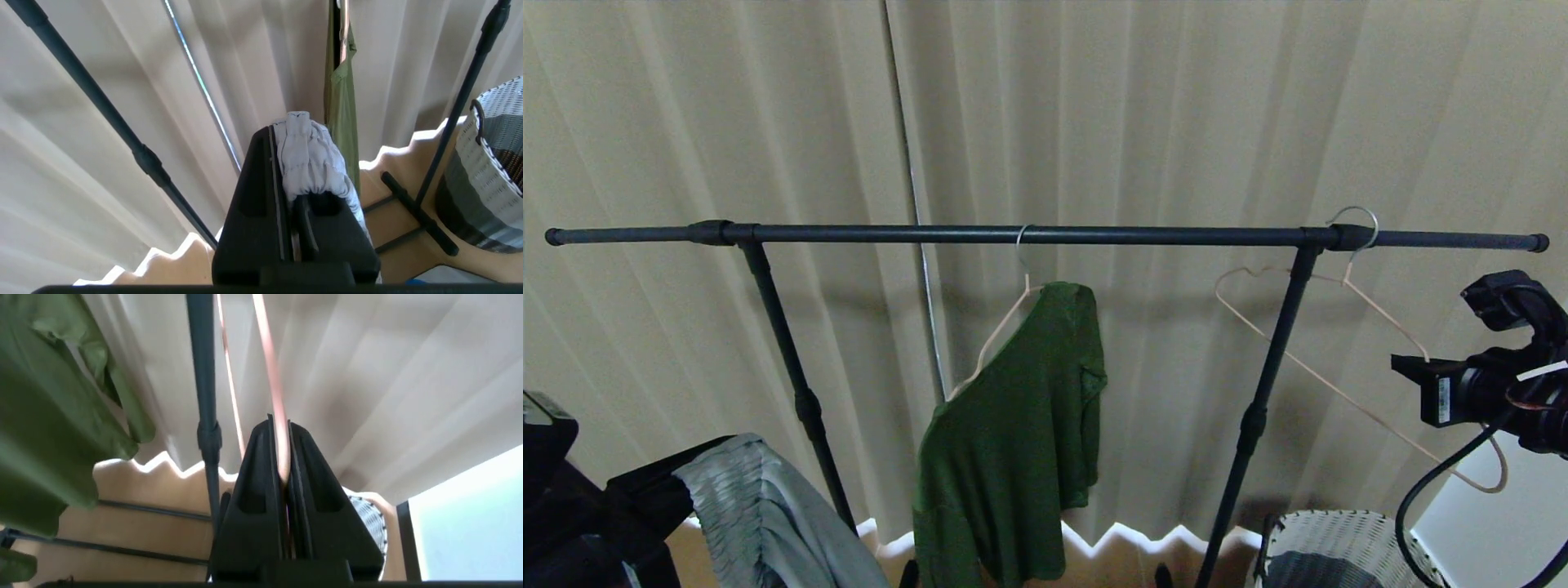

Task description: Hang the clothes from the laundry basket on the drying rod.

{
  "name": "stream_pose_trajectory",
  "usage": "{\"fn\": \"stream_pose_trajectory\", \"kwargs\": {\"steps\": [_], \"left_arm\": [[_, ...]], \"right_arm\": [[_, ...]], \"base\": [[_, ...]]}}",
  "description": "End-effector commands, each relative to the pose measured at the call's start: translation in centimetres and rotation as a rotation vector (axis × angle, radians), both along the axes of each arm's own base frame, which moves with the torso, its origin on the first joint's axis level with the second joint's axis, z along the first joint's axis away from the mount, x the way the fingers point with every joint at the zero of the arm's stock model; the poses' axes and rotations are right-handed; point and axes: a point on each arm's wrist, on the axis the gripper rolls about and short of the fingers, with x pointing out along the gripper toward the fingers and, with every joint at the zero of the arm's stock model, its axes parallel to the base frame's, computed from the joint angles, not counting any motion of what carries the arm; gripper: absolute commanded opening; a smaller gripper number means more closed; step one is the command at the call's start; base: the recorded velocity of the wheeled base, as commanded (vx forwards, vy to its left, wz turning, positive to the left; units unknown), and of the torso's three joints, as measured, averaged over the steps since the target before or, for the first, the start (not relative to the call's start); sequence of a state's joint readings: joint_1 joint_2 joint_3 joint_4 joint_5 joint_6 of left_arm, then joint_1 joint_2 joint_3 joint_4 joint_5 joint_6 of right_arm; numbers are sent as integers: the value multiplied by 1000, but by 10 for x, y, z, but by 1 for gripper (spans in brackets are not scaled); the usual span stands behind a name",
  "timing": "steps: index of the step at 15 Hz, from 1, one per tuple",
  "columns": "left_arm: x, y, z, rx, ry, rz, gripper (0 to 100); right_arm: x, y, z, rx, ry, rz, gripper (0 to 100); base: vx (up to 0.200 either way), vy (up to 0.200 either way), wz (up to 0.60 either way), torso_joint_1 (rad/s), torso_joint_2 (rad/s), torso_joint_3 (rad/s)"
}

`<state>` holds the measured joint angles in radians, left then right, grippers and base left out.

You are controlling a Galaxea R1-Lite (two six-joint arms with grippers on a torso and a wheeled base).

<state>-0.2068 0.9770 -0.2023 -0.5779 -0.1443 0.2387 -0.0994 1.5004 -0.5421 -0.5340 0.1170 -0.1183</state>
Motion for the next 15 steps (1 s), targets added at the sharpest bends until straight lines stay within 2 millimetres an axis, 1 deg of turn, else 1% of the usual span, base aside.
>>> {"fn": "stream_pose_trajectory", "kwargs": {"steps": [1,4,6,8,11,15], "left_arm": [[0,0,0,-1,-2,1,0],[0,0,0,1,1,1,0],[0,0,0,1,1,1,0],[0,1,0,-1,-3,8,0],[-2,4,2,-2,-19,32,0],[-2,4,2,-2,-20,36,0]], "right_arm": [[-18,2,4,-2,-27,1,0],[-33,3,5,-6,-41,-2,0],[-37,4,5,-6,-44,-2,0],[-42,4,0,-3,-28,-4,0],[-53,5,-4,-5,-22,-5,0],[-59,6,-9,-6,-8,-4,0]], "base": [[0,0,0,0,0,0],[0,0,0,0,0,0],[0,0,0,0,0,0],[0,0,0,0,0,0],[-200,0,0,9,4,2],[-200,0,0,1,2,6]]}}
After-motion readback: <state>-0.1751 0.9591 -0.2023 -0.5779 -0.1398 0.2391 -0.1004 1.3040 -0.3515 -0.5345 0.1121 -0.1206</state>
